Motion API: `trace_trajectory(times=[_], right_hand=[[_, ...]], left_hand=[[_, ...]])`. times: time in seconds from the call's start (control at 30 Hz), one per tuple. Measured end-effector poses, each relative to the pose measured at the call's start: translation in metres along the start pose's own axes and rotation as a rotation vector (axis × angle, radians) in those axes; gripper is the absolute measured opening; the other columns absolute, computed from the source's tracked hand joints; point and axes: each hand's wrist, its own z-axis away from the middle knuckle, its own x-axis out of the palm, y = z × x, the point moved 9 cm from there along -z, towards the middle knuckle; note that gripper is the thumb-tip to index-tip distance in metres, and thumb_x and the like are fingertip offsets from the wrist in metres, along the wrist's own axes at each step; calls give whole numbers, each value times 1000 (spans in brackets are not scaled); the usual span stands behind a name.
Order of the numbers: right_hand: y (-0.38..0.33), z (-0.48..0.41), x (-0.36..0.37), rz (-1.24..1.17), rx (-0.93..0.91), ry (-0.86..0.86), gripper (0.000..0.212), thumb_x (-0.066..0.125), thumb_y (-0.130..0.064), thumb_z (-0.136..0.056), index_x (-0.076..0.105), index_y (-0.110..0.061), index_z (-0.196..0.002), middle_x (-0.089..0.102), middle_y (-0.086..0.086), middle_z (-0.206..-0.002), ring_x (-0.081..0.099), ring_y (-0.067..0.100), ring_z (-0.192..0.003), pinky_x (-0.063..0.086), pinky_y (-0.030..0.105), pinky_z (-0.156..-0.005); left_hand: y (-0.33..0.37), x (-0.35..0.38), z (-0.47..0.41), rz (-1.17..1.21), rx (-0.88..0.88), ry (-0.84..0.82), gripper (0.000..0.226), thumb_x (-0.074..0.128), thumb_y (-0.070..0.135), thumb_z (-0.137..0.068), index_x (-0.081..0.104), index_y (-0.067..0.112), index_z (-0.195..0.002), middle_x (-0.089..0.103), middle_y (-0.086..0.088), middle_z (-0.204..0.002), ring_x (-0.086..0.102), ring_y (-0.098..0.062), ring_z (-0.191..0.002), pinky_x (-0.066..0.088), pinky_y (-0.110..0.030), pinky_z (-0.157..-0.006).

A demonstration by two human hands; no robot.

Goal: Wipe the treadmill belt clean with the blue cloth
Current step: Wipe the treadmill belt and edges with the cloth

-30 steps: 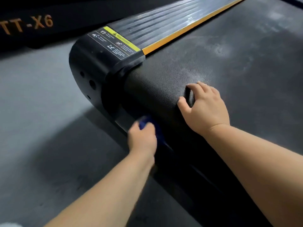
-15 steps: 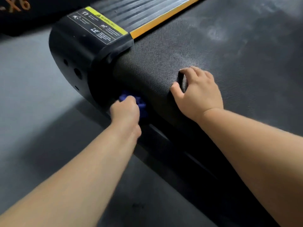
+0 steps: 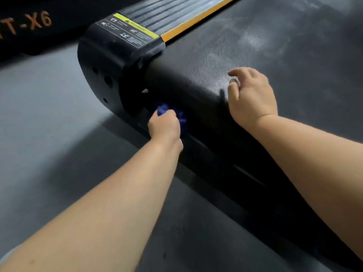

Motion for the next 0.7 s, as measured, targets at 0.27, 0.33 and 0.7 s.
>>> trace_trajectory(times=[0.27, 0.33, 0.7], right_hand=[[134, 92, -66, 158, 309, 113, 40, 38, -32, -87, 63, -14, -112, 62, 14, -119, 51, 35, -112, 40, 40, -98], [136, 89, -61, 137, 304, 115, 37, 37, -32, -88, 63, -17, -109, 61, 11, -118, 50, 35, -112, 39, 39, -97], [139, 100, -70, 87, 308, 230, 30, 39, -26, -93, 60, -9, -106, 59, 14, -109, 46, 34, -107, 35, 39, -89]], left_hand=[[-91, 51, 122, -163, -217, -151, 16, 48, -1, -85, 49, 9, -73, 48, 2, -58, 44, 2, -30, 35, -13, -36], [-111, 58, 145, -211, -255, -205, 14, 50, 2, -84, 50, 10, -72, 48, 2, -59, 48, -5, -38, 36, -17, -39], [-59, 50, 73, -106, -14, -176, 32, 42, -4, -84, 46, 15, -59, 47, 0, -57, 42, -10, -42, 37, -18, -42]])
